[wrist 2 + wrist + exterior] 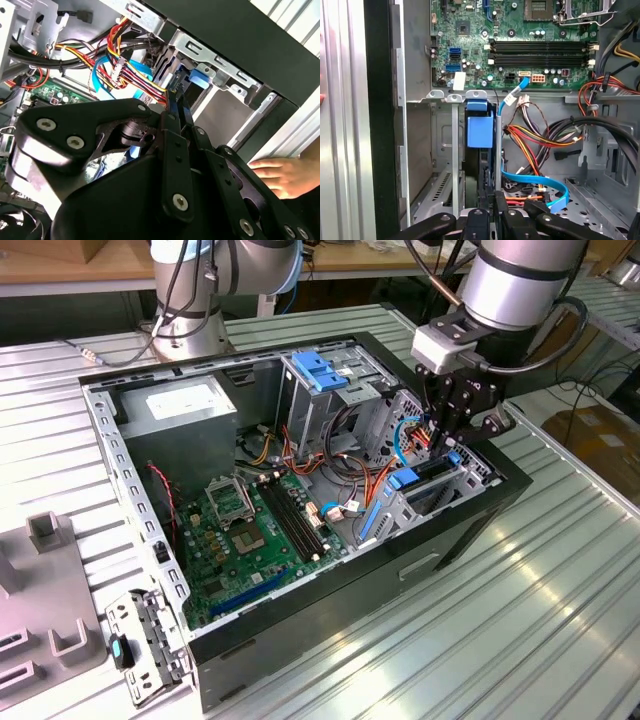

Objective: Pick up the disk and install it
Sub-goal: 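Insert the first disk wire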

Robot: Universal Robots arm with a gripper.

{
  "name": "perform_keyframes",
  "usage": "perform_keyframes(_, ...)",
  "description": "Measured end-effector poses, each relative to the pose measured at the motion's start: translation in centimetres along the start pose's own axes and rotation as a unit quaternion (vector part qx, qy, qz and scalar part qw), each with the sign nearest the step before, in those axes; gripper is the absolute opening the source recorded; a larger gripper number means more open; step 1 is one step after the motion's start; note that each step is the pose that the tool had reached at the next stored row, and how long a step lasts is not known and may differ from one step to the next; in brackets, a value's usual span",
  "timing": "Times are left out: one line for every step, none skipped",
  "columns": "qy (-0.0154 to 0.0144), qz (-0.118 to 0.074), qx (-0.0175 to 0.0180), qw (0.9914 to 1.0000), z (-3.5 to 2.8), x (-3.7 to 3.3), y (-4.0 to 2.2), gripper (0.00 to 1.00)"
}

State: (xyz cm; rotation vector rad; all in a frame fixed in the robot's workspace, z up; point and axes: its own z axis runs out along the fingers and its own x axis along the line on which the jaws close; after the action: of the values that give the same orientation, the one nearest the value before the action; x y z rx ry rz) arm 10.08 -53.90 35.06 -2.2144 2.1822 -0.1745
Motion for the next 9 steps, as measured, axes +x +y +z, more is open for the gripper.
perform_keyframes(-0.0001, 0.000, 0.0003, 1.00000, 0.06, 0.04, 0.01, 0.16)
perform_keyframes(-0.0002, 0.000, 0.0018, 1.00000, 0.12, 0.10, 0.02, 0.16)
perform_keyframes(-0.0001, -0.002, 0.0059, 0.99998, 0.12, 0.14, 0.08, 0.16)
perform_keyframes(-0.0011, -0.002, 0.0101, 0.99995, 0.11, 0.15, 0.27, 0.16)
perform_keyframes(-0.0019, -0.002, 0.0106, 0.99994, 0.10, 0.16, 0.34, 0.16)
perform_keyframes(-0.0019, 0.000, 0.0106, 0.99994, 0.10, 0.16, 0.34, 0.16)
perform_keyframes(-0.0017, 0.003, 0.0104, 0.99994, 0.11, 0.18, 0.35, 0.16)
perform_keyframes(-0.0017, 0.005, 0.0102, 0.99993, 0.12, 0.26, 0.36, 0.16)
perform_keyframes(-0.0021, 0.007, 0.0102, 0.99992, 0.13, 0.30, 0.37, 0.16)
